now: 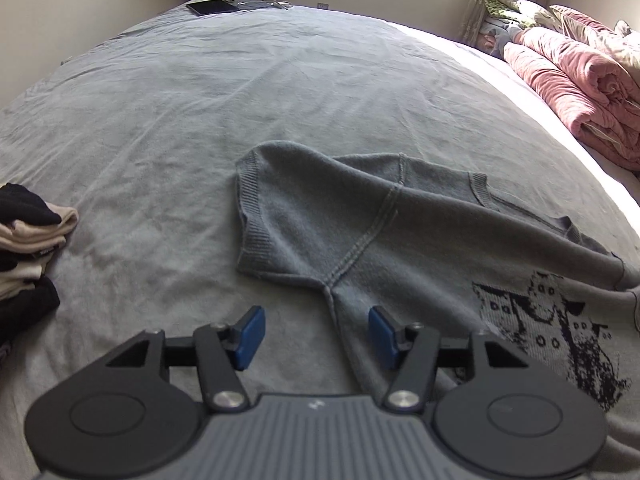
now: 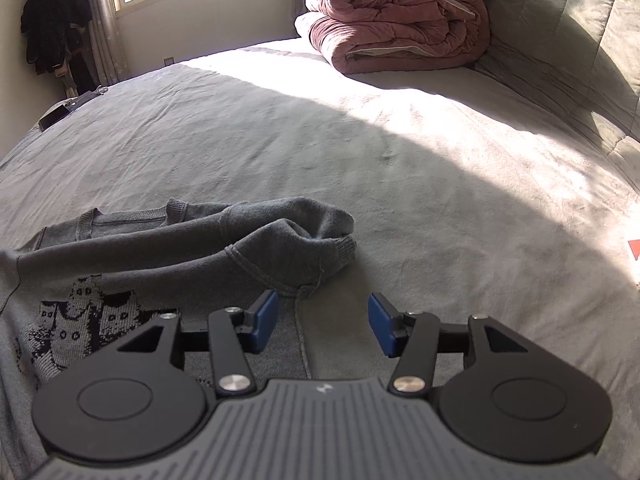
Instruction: Fold clothes
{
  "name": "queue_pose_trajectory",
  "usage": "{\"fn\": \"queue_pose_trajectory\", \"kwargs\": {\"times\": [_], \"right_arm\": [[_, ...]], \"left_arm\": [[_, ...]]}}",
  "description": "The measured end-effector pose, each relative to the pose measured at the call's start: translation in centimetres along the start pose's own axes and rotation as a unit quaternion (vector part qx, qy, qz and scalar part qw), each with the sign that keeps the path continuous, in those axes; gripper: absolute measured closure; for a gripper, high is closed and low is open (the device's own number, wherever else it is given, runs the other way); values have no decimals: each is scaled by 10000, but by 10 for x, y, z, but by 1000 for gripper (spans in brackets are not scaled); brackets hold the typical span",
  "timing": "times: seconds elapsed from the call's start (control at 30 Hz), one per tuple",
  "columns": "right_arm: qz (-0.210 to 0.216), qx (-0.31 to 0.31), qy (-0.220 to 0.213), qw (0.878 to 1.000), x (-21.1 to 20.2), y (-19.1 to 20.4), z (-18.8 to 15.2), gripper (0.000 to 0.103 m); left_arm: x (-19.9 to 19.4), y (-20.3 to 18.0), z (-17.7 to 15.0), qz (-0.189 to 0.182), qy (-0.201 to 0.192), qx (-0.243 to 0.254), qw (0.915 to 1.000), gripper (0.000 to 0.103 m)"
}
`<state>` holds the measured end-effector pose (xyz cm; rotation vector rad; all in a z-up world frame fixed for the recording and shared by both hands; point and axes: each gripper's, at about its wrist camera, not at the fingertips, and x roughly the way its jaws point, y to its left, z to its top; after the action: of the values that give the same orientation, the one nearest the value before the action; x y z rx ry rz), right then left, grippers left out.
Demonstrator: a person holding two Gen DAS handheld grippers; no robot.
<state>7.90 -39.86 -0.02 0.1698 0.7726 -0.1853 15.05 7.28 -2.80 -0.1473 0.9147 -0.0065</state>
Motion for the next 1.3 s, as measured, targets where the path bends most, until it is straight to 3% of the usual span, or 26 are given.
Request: {"fn": "queue_pose_trajectory", "kwargs": {"times": [0.3, 0.57, 0.63, 0.73, 0.87, 1.0, 1.07, 1.13, 1.3], "right_arm": [[255, 535, -34, 9982, -31, -8, -44, 47], [697, 933, -272, 9928, -54, -17, -95, 40], [643, 935, -222, 9933, -53, -21, -108, 40], [494, 724, -87, 9961, -53, -20, -116, 40], [666, 567, -105, 9961, -59, -25, -124, 40], [603, 338, -33, 9976, -61, -29, -129, 40], [553, 247, 22, 9982, -60, -31, -132, 40], [508, 110, 122, 9986, -58, -32, -134, 40], [427, -492, 360, 9972, -55, -25, -143, 40]], "left_arm": [[-23, -10, -60, -779, 428, 1, 9960, 44], [-38, -17, -112, -1545, 737, -47, 9852, 43], [-41, -15, -123, -1732, 760, -115, 9819, 43], [-43, -13, -138, -1982, 844, -313, 9760, 43], [-48, -16, -146, -2263, 911, -287, 9694, 44], [-46, -19, -156, -2699, 1018, -613, 9555, 45], [-45, -26, -161, -2694, 984, -577, 9563, 47], [-44, -33, -164, -2738, 981, -489, 9555, 56], [-44, -44, -174, -2812, 856, -417, 9549, 64]]}}
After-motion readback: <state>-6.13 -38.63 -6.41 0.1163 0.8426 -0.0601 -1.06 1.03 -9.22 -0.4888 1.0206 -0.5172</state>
